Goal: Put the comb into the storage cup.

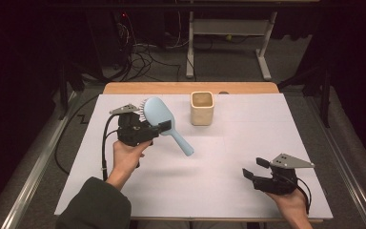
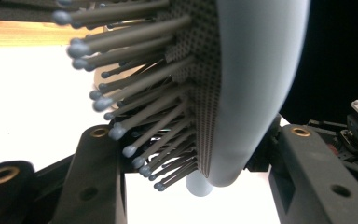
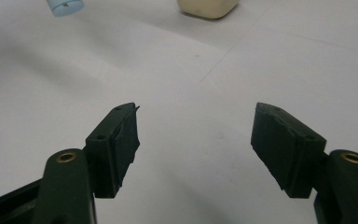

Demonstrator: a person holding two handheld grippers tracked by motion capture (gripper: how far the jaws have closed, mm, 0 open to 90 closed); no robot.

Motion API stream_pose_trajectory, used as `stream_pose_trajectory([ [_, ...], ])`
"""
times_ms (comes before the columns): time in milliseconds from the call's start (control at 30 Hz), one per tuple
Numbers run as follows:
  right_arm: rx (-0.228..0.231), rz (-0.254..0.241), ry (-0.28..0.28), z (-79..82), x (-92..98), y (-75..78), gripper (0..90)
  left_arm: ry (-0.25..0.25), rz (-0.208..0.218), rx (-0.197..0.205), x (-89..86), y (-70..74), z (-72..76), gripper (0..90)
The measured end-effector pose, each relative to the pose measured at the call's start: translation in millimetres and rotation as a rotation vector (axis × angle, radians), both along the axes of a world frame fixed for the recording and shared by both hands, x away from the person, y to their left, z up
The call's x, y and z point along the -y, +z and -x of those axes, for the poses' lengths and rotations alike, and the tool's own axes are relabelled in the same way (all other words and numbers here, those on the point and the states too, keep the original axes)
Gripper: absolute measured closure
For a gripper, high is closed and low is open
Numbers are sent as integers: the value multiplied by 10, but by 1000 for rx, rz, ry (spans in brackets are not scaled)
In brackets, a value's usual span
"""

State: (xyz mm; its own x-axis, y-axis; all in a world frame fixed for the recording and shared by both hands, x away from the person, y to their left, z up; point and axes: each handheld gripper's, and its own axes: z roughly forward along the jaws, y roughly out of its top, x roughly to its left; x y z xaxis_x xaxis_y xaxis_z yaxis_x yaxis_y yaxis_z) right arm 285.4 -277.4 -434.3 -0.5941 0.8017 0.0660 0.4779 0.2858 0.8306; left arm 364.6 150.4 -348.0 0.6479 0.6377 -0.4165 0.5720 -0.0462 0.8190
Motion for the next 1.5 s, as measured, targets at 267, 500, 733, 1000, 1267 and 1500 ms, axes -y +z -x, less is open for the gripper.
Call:
stream_pose_trajectory([
  [267, 21, -24, -32, 55, 96, -78, 294, -1, -4, 0, 14, 40, -58, 531],
  [500, 45, -47, -52, 112, 167, -162, 294, 12, -7, -6, -14, 41, -95, 531],
  [733, 96, -92, -58, 209, 229, -167, 298, 31, -6, -9, -53, 51, -149, 532],
  [1000, 140, -117, -56, 296, 311, -219, 294, 36, -23, -21, -45, 79, -173, 532],
  [1267, 157, -129, -57, 344, 328, -263, 294, 49, -25, -11, -16, 180, -225, 532],
  [1500, 151, -154, -64, 346, 351, -280, 296, 47, -39, 11, 77, 294, -305, 532],
])
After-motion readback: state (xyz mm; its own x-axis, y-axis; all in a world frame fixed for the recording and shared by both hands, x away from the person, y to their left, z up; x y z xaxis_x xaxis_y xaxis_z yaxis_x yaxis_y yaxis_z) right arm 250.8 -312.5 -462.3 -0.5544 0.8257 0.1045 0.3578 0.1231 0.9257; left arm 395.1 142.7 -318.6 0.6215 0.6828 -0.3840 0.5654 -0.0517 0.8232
